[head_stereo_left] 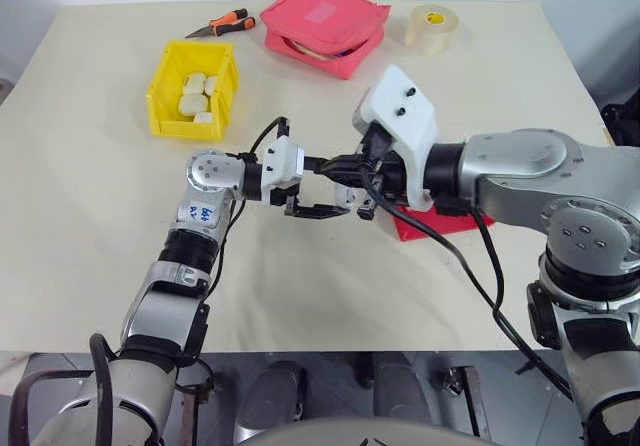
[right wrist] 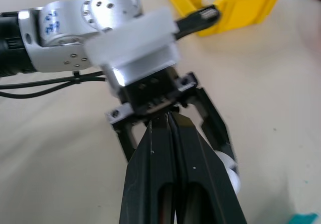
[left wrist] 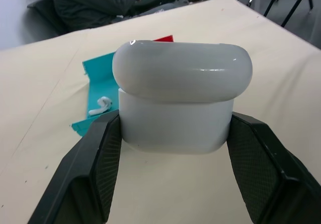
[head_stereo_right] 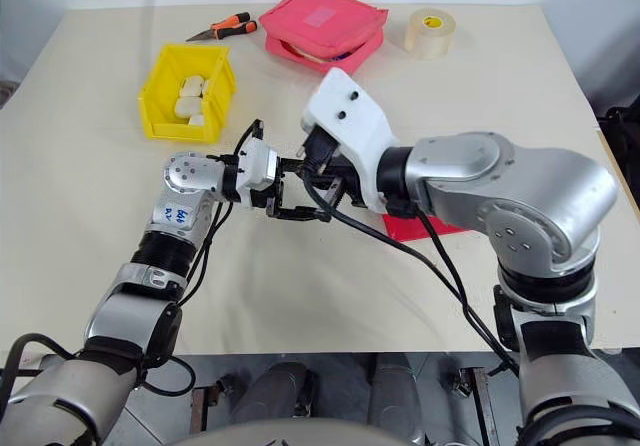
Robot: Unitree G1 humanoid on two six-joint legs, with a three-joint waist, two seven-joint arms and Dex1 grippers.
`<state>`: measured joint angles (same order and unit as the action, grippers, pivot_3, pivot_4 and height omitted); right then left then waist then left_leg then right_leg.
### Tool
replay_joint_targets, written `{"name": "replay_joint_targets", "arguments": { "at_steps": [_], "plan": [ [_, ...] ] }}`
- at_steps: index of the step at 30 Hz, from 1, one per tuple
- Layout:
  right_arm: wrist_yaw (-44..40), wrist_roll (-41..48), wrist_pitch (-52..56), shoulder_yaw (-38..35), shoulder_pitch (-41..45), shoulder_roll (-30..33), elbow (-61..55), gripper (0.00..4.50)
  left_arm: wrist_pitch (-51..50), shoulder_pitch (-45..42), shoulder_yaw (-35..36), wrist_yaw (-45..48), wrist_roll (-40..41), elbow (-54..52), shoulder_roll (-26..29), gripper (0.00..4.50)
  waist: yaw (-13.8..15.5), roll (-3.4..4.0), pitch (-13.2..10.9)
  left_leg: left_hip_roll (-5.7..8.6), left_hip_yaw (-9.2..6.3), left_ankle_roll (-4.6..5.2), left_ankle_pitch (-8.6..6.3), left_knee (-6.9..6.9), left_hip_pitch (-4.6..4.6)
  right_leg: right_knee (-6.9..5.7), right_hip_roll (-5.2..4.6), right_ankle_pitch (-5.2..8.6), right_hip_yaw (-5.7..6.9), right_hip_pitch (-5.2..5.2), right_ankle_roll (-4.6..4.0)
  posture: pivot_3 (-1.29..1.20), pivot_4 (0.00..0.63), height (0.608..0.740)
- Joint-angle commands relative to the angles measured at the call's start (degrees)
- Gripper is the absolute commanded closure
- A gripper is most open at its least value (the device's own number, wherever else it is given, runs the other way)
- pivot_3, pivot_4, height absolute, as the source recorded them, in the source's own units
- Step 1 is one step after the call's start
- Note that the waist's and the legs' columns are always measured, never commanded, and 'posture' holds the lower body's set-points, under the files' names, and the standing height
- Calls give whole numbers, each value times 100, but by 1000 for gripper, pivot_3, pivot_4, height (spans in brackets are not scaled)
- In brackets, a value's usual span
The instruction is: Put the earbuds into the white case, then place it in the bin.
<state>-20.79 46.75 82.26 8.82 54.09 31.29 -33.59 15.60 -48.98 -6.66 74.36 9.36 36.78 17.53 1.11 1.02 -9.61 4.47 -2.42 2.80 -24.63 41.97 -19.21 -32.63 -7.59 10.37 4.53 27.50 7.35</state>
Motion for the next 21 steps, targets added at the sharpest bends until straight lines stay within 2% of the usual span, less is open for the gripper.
{"name": "replay_joint_targets", "arguments": {
  "at_steps": [1, 5, 12, 15, 17, 19, 21],
  "plan": [
    [-126, -299, -272, 325, -59, 123, 20, 4448, 82, -149, -6, -17, 8, -122, 48, 1721, -18, 0, 0, 3, 1, 0, 0, 0, 0, 0, 1, 0, 2, 0, 0, 0, 150, 740],
    [-266, -675, -540, 537, -233, 409, 197, 4448, 1, -107, 77, 81, 187, -283, 77, 1721, -51, 0, 0, 2, 4, 0, 0, 1, 0, 0, 2, 0, 2, 0, 0, 0, 150, 740],
    [-561, -900, -686, 2, -880, 1430, 163, 4448, -349, 155, 408, -1, 541, -721, 346, 1721, -70, -2, -1, -9, 0, 0, 0, -2, -2, 3, 0, 0, 8, 2, 0, 0, 150, 740],
    [-779, -956, -1235, -543, -1383, 1638, 171, 4448, -548, 285, 613, -292, 665, -940, 418, 1721, -95, -2, -1, -15, 6, 0, 0, -5, -2, 10, -3, 0, 4, 2, 0, 0, 150, 740],
    [-978, -850, -1800, -1165, -1768, 1497, 227, 4448, -684, 315, 842, -659, 768, -987, 396, 1721, -91, -2, -1, -15, 5, -1, 0, -5, -1, 8, -1, 0, 5, 2, 0, 0, 150, 740],
    [-1511, -729, -2428, -1625, -2236, 1536, 241, 4448, -666, 296, 1133, -1140, 850, -879, 335, 1721, -76, -2, -1, -15, 5, -1, 0, -3, 2, 8, 0, -1, 7, -3, 2, 0, 150, 740],
    [-2037, -617, -2990, -1951, -2594, 1536, 263, 4098, -627, 267, 1352, -1608, 854, -730, 292, 1721, -71, -2, -1, -14, 7, -1, 0, -3, 3, 10, 0, -2, 5, -4, 4, 0, 150, 740]
  ]
}}
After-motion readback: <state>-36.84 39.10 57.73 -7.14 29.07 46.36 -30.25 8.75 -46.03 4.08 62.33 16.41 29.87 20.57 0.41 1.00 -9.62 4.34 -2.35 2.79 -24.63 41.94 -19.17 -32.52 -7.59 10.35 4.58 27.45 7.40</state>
